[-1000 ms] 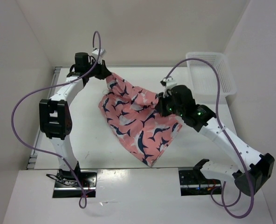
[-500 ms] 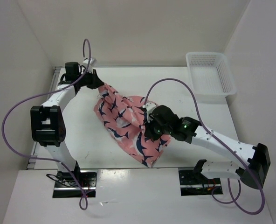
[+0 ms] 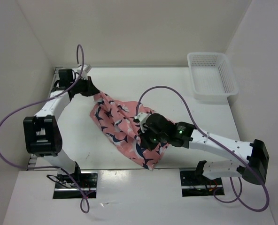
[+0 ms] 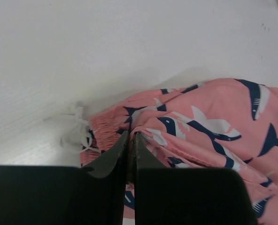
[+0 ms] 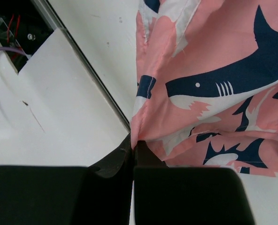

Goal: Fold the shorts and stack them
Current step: Fold the shorts

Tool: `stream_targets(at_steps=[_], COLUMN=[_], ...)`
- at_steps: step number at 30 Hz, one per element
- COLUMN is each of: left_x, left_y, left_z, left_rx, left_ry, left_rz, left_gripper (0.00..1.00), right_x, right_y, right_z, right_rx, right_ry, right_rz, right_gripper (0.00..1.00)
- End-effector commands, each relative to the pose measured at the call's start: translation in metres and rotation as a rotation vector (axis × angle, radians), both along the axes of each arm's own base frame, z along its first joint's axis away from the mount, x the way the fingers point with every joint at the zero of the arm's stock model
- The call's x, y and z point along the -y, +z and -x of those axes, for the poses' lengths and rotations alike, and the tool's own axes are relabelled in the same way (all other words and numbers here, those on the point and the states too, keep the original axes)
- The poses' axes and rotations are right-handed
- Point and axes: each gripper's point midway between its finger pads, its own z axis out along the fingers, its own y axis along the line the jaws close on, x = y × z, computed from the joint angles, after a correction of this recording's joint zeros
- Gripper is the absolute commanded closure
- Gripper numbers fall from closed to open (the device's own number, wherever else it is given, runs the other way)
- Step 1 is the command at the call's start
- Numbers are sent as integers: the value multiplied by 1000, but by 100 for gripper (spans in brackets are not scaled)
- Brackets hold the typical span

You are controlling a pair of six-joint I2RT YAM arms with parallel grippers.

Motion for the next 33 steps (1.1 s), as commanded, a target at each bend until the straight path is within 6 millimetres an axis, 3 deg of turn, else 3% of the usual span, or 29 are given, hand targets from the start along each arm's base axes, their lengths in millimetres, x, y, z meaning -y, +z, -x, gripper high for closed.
stream_targets(at_steps=[1, 8, 9, 10, 11, 12, 13, 15, 16, 20, 22, 23, 24, 25, 26, 27, 28, 30, 32, 33], left_x=[-3, -2, -2, -3, -2, -6, -6, -7, -6, -19, -27, -32, -33, -38, -37, -36, -34, -26, -18, -11], left_y=[25, 11, 4, 12, 19, 27, 30, 30, 29, 32, 47, 55, 66, 80, 80, 81, 86, 55, 41, 31], left_z=[38, 91, 102, 109, 114, 126, 133, 148, 153, 155, 147, 140, 132, 122, 114, 109, 100, 88, 85, 89], left_rx=[8, -66, -100, -80, -71, -57, -49, -102, -112, -84, -32, 4, 41, 104, 112, 129, 167, 101, 60, 26], left_ry=[-9, 16, 22, 30, 30, 51, 51, 61, 61, 121, 157, 177, 180, 192, 182, 171, 157, 107, 76, 54], left_rz=[0, -14, -17, -25, -26, -36, -37, -31, -31, -78, -102, -119, -121, -126, -118, -111, -103, -70, -54, -45], left_gripper=[100, 100, 95, 91, 83, 57, 44, 41, 34, 10, 3, 3, 5, 9, 14, 25, 32, 42, 42, 38], right_x=[-2, -4, -6, -5, -6, -7, -8, -10, -8, 1, 11, 16, 30, 35, 35, 46, 45, 45, 51, 50], right_y=[3, 14, 17, 16, 12, 15, 15, 17, 15, 36, 39, 39, 39, 33, 34, 25, 16, 3, -10, -8], right_z=[9, 30, 33, 35, 38, 41, 45, 56, 56, 40, 16, 3, -25, -34, -45, -62, -71, -94, -108, -115], right_rx=[18, -23, -20, -23, -28, -35, -35, -46, -40, 12, 8, 2, -9, -52, -80, -123, -164, -262, -267, -248], right_ry=[25, 14, 26, 19, 31, 33, 45, 56, 40, -88, -211, -281, -401, -468, -512, -613, -643, -730, -802, -820], right_rz=[3, -3, -11, -1, 11, 9, 9, 10, 27, -29, -48, -54, -61, -77, -119, -142, -150, -188, -161, -158], right_gripper=[100, 100, 99, 94, 86, 71, 21, 10, 1, 0, 6, 23, 33, 43, 66, 72, 73, 72, 54, 54])
